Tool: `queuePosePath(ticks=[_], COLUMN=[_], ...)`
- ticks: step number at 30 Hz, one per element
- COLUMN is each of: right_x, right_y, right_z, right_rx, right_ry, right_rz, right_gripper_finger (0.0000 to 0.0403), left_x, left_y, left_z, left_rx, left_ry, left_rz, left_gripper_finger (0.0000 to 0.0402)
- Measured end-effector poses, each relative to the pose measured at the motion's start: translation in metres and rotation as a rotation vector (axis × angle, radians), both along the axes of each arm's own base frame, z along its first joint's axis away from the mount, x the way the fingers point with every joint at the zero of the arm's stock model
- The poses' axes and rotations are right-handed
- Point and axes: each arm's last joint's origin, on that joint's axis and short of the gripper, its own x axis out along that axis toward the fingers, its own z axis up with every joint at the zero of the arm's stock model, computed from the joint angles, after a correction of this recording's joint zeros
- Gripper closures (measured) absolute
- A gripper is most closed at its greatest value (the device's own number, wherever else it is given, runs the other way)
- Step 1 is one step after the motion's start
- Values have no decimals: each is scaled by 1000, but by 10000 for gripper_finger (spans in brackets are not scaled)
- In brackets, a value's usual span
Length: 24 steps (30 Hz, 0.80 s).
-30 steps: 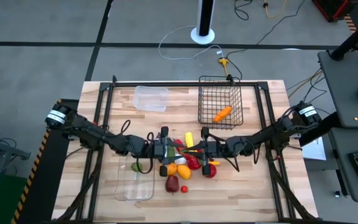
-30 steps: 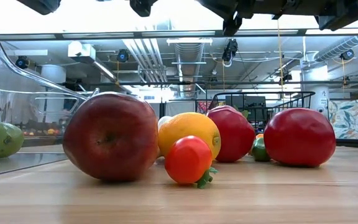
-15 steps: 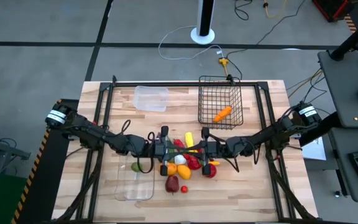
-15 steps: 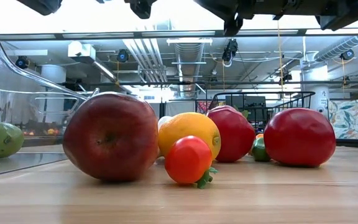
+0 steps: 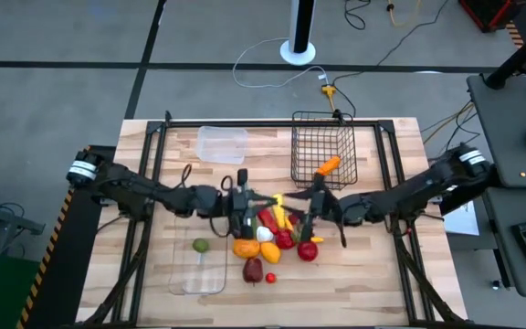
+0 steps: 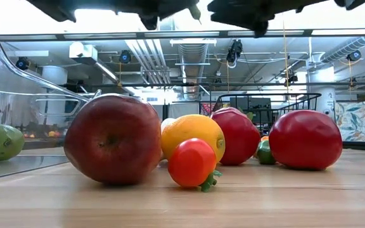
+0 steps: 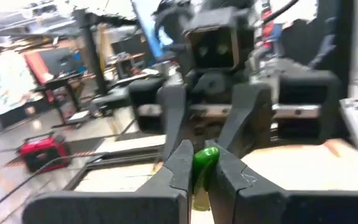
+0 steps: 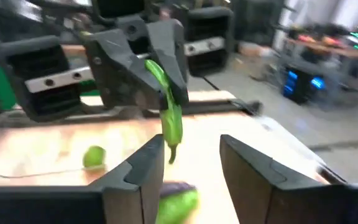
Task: Sort produce into baskets
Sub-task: Put the green chili into the wire basket
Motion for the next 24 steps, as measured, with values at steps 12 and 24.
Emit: queuePosePath(ticks=[12,24], right_x=[-45,-51], right_y=[-20,-20], right_z=[50,54], right_rx=[85,77], right_ry=[142,153], right_rz=[-191,-176], right_gripper_finger=[253,247], left_x=[60,112], left_y=[71,119], left_z=[20,-28], left_rx=[70,-16], left_ry=[113,221], left_rz=[87,132], left_gripper_finger=[393,393])
